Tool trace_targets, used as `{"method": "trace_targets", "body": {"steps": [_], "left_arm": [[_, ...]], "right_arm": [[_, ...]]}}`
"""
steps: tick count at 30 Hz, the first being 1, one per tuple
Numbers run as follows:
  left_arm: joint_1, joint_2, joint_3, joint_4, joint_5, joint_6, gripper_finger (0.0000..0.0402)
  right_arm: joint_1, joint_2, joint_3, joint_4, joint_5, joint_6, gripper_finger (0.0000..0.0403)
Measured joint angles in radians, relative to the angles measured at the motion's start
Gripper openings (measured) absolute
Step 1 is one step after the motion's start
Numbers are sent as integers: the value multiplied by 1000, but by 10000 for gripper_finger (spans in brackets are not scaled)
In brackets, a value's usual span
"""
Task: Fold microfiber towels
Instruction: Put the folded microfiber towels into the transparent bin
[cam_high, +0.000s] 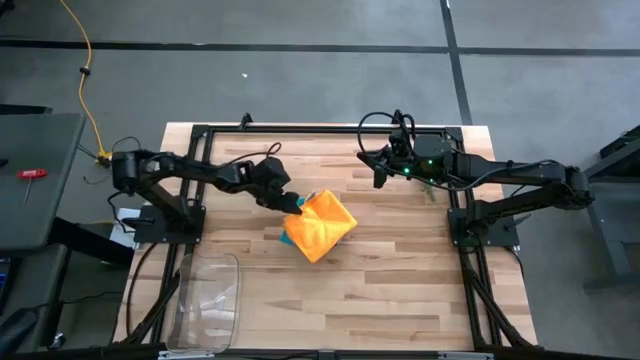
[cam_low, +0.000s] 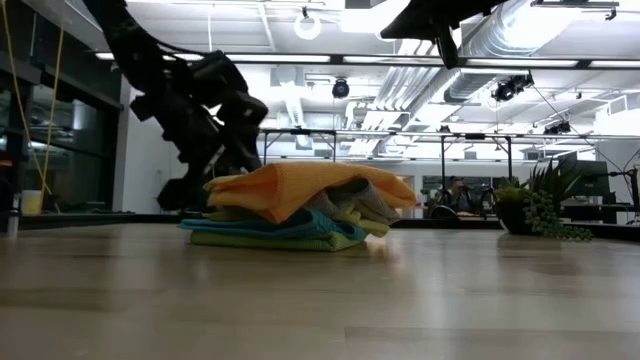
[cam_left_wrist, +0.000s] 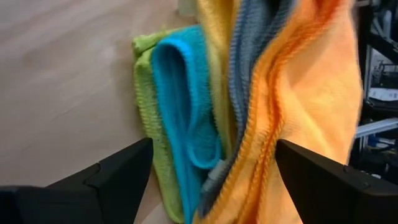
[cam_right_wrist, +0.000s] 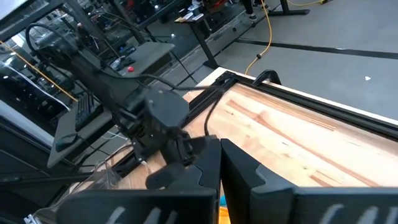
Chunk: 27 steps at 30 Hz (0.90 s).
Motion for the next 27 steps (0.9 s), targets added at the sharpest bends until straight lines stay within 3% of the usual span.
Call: {"method": "trace_targets", "body": {"steps": [8,11,15,21,27], "left_arm": [[-13,97,3,47,63,-27,326],[-26,125,3,105,84,-50,326],[-33,157,2,201,111,-99,326],[-34,165,1,219,125,-105,326],[-36,168,0,218,174,-103,326]], "right_arm": [[0,0,0,0,-2,5,0],[0,0,0,-22,-80,33,0],[21,0,1,-241,-203,45,0],[141,29,0,-604,-246,17,0],[294,161,0,-710,-255,3,0]]}}
